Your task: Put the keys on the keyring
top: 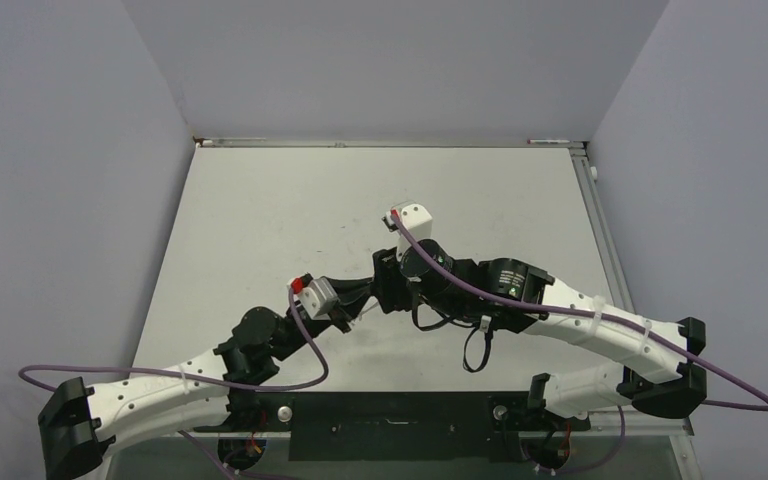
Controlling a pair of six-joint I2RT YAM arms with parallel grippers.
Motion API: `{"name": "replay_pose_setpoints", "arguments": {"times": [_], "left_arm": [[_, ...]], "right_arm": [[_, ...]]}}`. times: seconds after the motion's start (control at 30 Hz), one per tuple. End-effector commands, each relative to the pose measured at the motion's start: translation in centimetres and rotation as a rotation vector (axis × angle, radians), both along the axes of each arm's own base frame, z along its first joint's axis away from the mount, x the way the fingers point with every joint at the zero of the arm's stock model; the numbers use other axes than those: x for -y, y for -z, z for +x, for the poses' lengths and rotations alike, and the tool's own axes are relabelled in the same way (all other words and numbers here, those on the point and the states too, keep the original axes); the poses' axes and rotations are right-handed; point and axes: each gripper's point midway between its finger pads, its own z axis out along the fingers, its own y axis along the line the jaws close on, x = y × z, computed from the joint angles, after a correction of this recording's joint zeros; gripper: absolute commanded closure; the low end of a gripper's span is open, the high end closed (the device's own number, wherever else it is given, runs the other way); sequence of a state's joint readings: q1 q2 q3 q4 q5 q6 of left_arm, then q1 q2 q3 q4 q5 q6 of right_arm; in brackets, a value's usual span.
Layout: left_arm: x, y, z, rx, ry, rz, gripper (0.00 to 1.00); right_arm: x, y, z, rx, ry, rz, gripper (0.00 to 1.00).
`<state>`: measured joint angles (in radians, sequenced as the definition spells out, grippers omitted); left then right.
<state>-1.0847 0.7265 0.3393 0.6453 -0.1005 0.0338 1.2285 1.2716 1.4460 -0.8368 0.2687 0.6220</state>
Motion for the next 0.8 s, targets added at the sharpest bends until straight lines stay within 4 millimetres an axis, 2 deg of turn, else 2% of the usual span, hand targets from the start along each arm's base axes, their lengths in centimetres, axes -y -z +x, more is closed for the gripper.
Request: {"name": "replay_pose_setpoints", "arguments": {"times": [0.0,0.27,0.53,0.7,0.77], "left_arm": [[-0.2,-4.9,0.1,0.009,-0.006,-0.148,1.0],[0.1,-4.9,0.1,0.001,0.001,-0.155,1.0],[-0.2,-5.1,0.0,0.004,0.001,-0.166,1.0],[-0.2,-5.1,0.0,0.006,0.0,-0.168,1.0],[-0.3,-5.2,0.1,0.011,-0.005,-0.169,1.0]], "right_arm": [[-0.5,-3.0,0.5,0.106,0.007,0.088,0.57],[-0.9,-2.9,1.0,0.146,0.023,0.066,0.64],[-1.2,-2.0,1.3,0.149,0.042,0.034,0.75],[-1.5,-1.7,1.4,0.146,0.044,0.035,0.75],[-1.6,-1.6,1.4,0.141,0.048,0.034,0.7]]}}
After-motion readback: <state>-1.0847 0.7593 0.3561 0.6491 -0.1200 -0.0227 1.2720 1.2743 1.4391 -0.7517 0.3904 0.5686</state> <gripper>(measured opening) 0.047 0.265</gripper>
